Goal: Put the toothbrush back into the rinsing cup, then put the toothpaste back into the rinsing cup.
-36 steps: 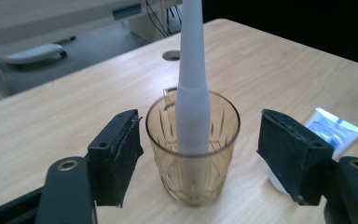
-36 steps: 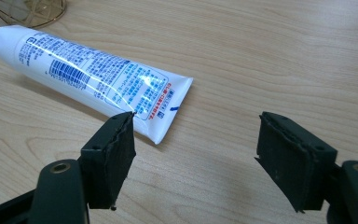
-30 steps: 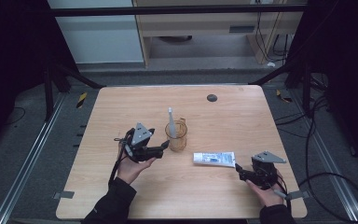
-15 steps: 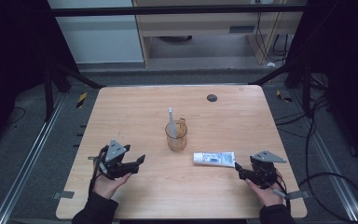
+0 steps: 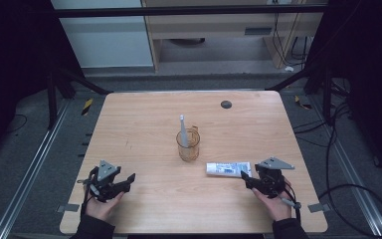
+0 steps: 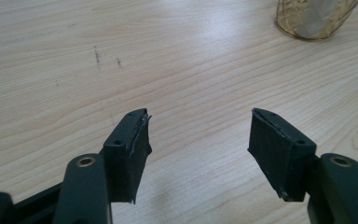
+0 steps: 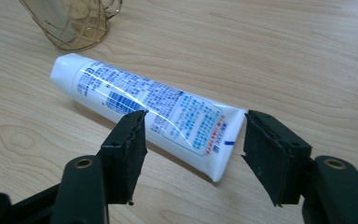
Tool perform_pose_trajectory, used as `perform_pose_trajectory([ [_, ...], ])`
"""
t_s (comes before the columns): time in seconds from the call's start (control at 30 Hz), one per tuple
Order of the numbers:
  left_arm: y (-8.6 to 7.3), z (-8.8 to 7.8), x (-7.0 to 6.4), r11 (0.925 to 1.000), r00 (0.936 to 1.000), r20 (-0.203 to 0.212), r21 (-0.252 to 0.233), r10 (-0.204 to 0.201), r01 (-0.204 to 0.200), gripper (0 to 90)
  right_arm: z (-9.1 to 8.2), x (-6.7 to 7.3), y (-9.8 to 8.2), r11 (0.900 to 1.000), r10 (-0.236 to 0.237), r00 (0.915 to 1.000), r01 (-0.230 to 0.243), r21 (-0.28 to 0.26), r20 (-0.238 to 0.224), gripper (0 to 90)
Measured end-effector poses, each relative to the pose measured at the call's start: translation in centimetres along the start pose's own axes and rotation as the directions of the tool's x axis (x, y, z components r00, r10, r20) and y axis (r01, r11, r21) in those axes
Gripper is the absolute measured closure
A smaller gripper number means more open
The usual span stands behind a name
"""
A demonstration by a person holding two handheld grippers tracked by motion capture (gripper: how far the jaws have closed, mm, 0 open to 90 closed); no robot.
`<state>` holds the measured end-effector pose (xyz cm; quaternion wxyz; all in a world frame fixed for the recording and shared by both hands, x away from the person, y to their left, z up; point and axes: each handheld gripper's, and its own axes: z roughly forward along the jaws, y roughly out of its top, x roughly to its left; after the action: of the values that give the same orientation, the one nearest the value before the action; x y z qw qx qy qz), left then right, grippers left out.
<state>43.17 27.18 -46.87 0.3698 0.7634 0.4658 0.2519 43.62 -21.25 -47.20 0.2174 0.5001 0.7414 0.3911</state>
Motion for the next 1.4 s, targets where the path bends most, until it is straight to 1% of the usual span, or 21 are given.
perform_pose_trajectory([
  [0.07, -0.1, 0.4, 0.1, 0.9997, 0.9995, -0.024, -0.003, 0.023, -0.023, 38.4, 0.2, 0.4, 0.3, 1.0, -0.005, 1.0, 0.005, 0.0, -0.002, 40.7],
  [0.1, -0.2, 0.6, 0.1, 0.9992, 0.9986, -0.035, -0.001, 0.04, -0.04, 39.7, 0.3, 0.6, 0.4, 1.0, -0.006, 1.0, 0.006, -0.003, -0.003, 41.5],
  [0.13, -0.3, 0.9, 0.2, 0.9989, 0.998, -0.043, 0.001, 0.046, -0.046, 39.8, 0.5, 0.8, 0.5, 1.0, -0.004, 1.0, 0.004, -0.006, -0.008, 42.0],
  [0.2, -0.4, 1.3, 0.6, 0.9993, 0.9984, -0.043, 0.006, 0.037, -0.037, 40.5, 0.8, 1.2, 0.8, 1.0, 0.002, 0.9999, -0.002, -0.011, -0.017, 42.9],
  [0.27, -0.4, 1.3, 0.9, 0.9999, 0.999, -0.042, -0.001, 0.017, -0.017, 41.5, 1.1, 1.6, 1.2, 1.0, 0.002, 0.9997, -0.003, -0.021, -0.026, 44.1],
  [0.3, -0.5, 1.4, 1.2, 1.0, 0.999, -0.044, -0.004, 0.005, -0.005, 42.0, 1.2, 1.8, 1.4, 1.0, 0.001, 0.9997, -0.001, -0.025, -0.026, 44.3],
  [0.33, -0.5, 1.4, 1.3, 1.0, 0.999, -0.046, -0.002, 0.001, -0.001, 43.1, 1.4, 1.9, 1.6, 0.999, -0.003, 0.9998, 0.002, -0.034, -0.018, 44.6],
  [0.4, -0.6, 1.4, 1.7, 0.9999, 0.9984, -0.054, -0.001, -0.013, 0.013, 45.3, 1.7, 2.2, 2.1, 0.999, 0.006, 0.9998, -0.007, -0.043, -0.02, 47.0],
  [0.43, -0.6, 1.4, 1.8, 0.9998, 0.9984, -0.054, -0.002, -0.02, 0.02, 46.3, 1.9, 2.4, 2.4, 0.999, 0.014, 0.9996, -0.015, -0.045, -0.025, 48.5],
  [0.53, -0.7, 1.4, 2.2, 0.9994, 0.9983, -0.046, -0.001, -0.036, 0.036, 47.1, 2.4, 3.0, 3.1, 0.999, 0.015, 0.9996, -0.016, -0.037, -0.022, 51.9],
  [0.7, -0.6, 1.6, 2.0, 0.9997, 0.9993, -0.033, 0.02, -0.017, 0.017, 47.2, 3.9, 3.8, 4.0, 1.0, -0.001, 0.9995, 0.001, -0.017, -0.032, 55.5],
  [0.77, -0.6, 1.6, 1.9, 0.9997, 0.9993, -0.038, 0.024, -0.002, 0.003, 47.0, 4.4, 4.0, 4.3, 1.0, 0.003, 0.9992, -0.003, -0.012, -0.041, 56.5],
  [0.93, -0.6, 1.6, 2.0, 0.9994, 0.9992, -0.037, 0.03, -0.013, 0.014, 45.1, 5.3, 4.7, 4.8, 1.0, -0.004, 0.9992, 0.004, 0.0, -0.041, 59.6],
  [1.07, -0.5, 1.6, 2.0, 0.9995, 0.9995, -0.03, 0.028, -0.014, 0.014, 44.4, 5.9, 5.1, 5.2, 1.0, 0.007, 0.999, -0.007, 0.003, -0.044, 61.3],
  [1.23, -0.4, 1.7, 1.8, 0.9994, 0.9997, -0.026, 0.034, -0.003, 0.004, 44.4, 6.6, 5.3, 5.5, 1.0, 0.007, 0.9989, -0.006, 0.019, -0.046, 63.6],
  [1.4, -0.4, 1.6, 1.8, 0.9995, 0.9995, -0.03, 0.032, -0.005, 0.006, 43.9, 7.1, 5.4, 5.8, 1.0, 0.002, 0.9989, -0.001, 0.023, -0.048, 67.8],
])
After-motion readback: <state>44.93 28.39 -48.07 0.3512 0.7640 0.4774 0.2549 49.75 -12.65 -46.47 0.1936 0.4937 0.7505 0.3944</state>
